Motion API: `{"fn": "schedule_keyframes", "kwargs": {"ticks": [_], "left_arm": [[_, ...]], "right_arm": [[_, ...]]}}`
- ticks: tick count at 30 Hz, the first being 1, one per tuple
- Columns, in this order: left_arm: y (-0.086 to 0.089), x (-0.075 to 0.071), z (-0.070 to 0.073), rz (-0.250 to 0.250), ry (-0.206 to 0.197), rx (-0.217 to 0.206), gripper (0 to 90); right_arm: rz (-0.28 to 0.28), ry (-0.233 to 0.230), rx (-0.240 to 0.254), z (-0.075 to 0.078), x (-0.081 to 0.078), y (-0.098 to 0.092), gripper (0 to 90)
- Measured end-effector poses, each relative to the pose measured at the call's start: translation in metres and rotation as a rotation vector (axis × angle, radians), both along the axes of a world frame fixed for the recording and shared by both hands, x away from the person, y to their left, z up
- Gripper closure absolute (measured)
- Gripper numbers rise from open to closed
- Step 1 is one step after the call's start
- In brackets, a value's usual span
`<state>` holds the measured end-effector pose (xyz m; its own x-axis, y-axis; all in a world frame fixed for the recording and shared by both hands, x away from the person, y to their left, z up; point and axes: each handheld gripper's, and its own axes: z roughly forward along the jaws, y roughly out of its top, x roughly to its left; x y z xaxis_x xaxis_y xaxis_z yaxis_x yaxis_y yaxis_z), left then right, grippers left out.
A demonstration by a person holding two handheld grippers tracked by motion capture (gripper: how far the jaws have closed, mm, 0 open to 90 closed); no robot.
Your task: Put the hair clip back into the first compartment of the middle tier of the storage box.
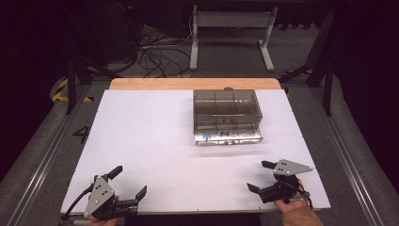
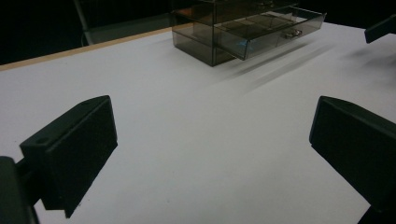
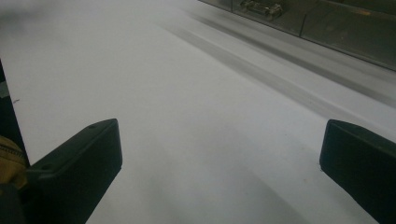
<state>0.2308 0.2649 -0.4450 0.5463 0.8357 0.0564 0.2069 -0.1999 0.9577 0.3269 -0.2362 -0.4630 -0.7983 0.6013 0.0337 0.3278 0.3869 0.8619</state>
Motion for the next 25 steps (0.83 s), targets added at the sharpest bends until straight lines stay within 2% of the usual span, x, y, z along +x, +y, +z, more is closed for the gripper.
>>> {"fn": "schedule_keyframes", "kwargs": {"ticks": [9, 15, 25], "left_arm": [[-0.0007, 0.0001, -0.0002, 0.000, 0.000, 0.003, 1.6], [-0.0010, -0.0006, 0.0002, 0.001, -0.003, 0.007, 1.6], [-0.0009, -0.0006, 0.0003, -0.002, -0.002, -0.006, 1.6]], "right_arm": [[0.012, -0.011, -0.012, 0.0007, 0.0037, 0.0048, 0.0], [0.011, -0.017, 0.007, 0.0014, 0.0030, 0.0034, 0.0], [0.021, -0.030, 0.009, 0.0024, 0.0013, 0.0055, 0.1]]}}
